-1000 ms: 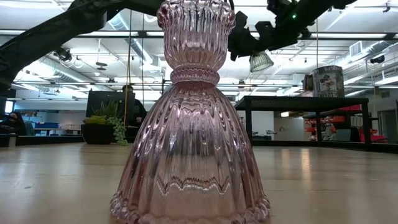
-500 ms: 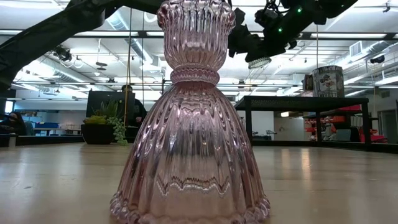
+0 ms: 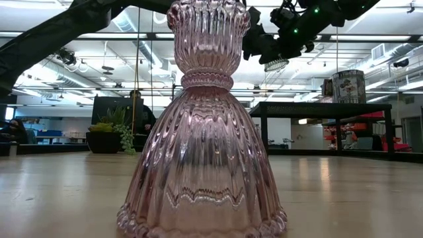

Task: Pick & Place candle stick holders
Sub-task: Put the green glass candle holder on the shelf

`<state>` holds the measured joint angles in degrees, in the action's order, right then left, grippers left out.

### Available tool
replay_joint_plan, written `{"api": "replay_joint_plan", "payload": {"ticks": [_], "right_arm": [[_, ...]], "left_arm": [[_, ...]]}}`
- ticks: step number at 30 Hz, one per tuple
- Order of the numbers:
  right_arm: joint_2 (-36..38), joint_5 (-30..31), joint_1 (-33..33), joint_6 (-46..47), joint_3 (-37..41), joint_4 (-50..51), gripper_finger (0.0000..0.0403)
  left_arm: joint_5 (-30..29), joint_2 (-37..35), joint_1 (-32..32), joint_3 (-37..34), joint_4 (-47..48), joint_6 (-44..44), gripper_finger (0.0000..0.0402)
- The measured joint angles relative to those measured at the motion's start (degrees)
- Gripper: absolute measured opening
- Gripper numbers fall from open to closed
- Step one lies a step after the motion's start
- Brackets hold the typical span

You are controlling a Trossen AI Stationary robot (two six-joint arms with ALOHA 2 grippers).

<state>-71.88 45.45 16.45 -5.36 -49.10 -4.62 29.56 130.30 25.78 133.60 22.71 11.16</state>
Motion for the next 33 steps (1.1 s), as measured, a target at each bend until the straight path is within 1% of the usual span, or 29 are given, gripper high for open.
{"api": "replay_joint_plan", "payload": {"ticks": [18,20,21,23,25,27,31,33], "right_arm": [[0.2,0.5,0.2,0.8,-0.1,2.6,0.0264],[0.6,0.0,0.2,0.7,-0.1,3.1,0.0263],[0.8,0.3,0.2,0.6,-0.1,3.8,0.0263],[1.4,3.0,0.4,0.6,0.2,6.2,0.0261],[2.2,5.9,0.6,1.1,0.3,7.7,0.0252],[3.5,7.0,1.0,2.5,0.2,10.6,0.0251],[6.1,4.0,2.1,7.1,0.2,16.7,0.025],[7.5,4.2,2.4,8.8,0.8,17.8,0.025]], "left_arm": [[-0.4,0.0,0.1,0.0,0.0,-0.7,0.0128],[-1.1,0.0,0.1,0.0,0.2,-1.3,0.014],[-1.6,0.0,0.1,0.0,0.5,-1.7,0.0152],[-2.1,0.0,0.1,0.0,0.9,-2.2,0.0175],[-2.0,-0.1,0.2,0.1,0.8,-2.2,0.0188],[-2.1,-0.2,0.5,0.1,0.5,-2.0,0.0192],[-2.4,-0.2,1.1,0.2,0.5,-1.9,0.0185],[-2.6,-0.2,1.7,0.2,0.4,-2.6,0.0179]]}}
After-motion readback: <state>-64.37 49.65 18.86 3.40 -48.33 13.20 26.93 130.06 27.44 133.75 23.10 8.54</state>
